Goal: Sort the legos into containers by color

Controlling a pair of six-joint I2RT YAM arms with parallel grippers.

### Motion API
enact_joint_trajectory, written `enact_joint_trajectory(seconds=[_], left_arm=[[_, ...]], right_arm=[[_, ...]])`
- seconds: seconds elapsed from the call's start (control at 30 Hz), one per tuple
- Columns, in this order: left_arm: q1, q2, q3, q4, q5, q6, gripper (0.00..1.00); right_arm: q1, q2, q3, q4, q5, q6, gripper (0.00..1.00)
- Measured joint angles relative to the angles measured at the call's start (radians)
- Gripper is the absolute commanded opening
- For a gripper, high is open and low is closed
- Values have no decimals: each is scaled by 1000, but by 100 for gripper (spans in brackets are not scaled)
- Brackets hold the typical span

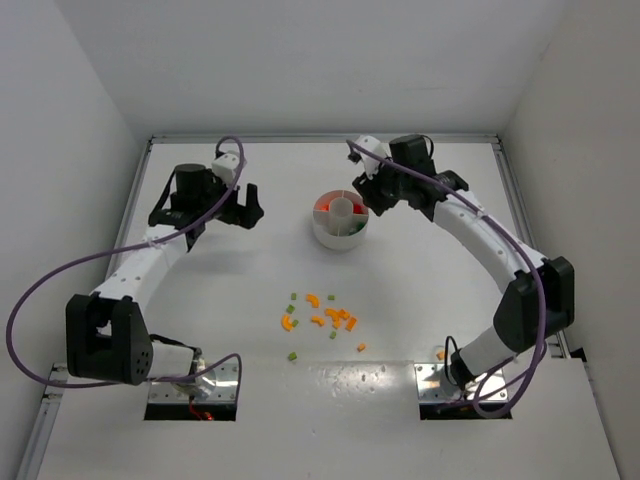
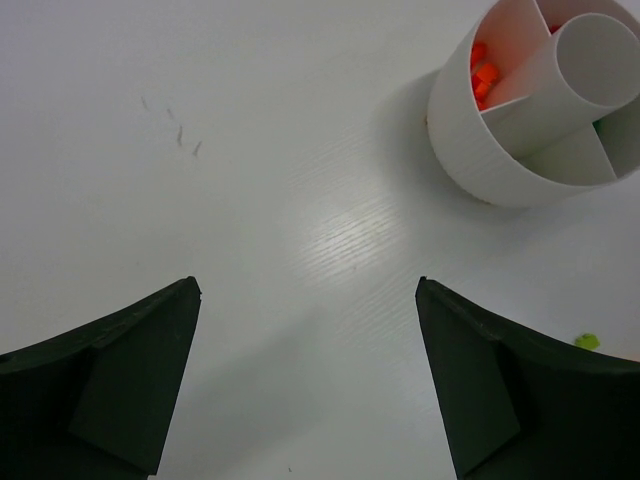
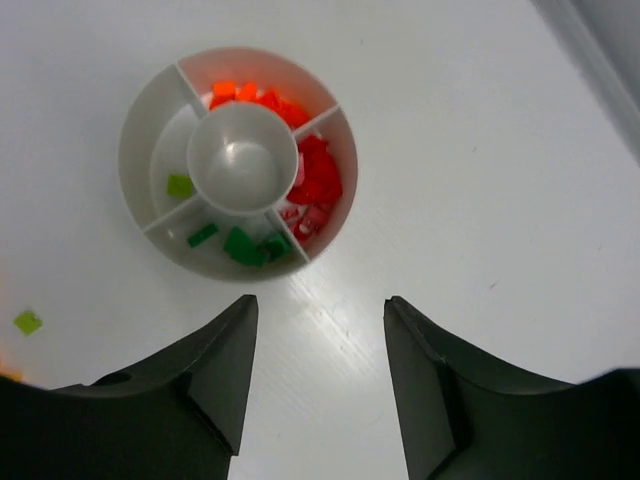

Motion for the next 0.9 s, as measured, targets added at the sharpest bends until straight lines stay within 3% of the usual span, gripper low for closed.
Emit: enact_joint_trajectory(seconds=[0.13,0.17,0.33,0.47,0.6,0.63,0.7,0.73,0.8,0.83,0.9], left_arm=[[-63,10,-49,66,20,17,94],[-89,10,-68,74,25,21,93],[-199,9,-153,86,26,35,92],[-219,6,-148,71,15,37,91],[-208,-24,-122,27,-21,34,91],[-198,-42,-119,15,-25,27,92],[-161,-76,-108,-8,-37,3,92],[-129,-89,-93,-24,-43,-19,92],[-74,-102,-57,-42,-57,-55,92],[-50,-106,-40,-49,-64,-73,92],[-16,-119,-15,-56,-80,-102,92]], right_arm=[[-42,15,48,-172,-13,-33,50],[-52,20,54,-234,-19,-47,55],[-98,81,70,-434,-92,-135,54],[-83,107,48,-479,-168,-234,54],[-26,129,42,-466,-212,-288,66],[-9,145,50,-460,-219,-292,84],[27,186,68,-436,-226,-299,88],[45,206,71,-417,-229,-303,75],[80,240,71,-388,-237,-311,63],[100,257,71,-376,-241,-310,53],[140,288,71,-355,-245,-297,49]])
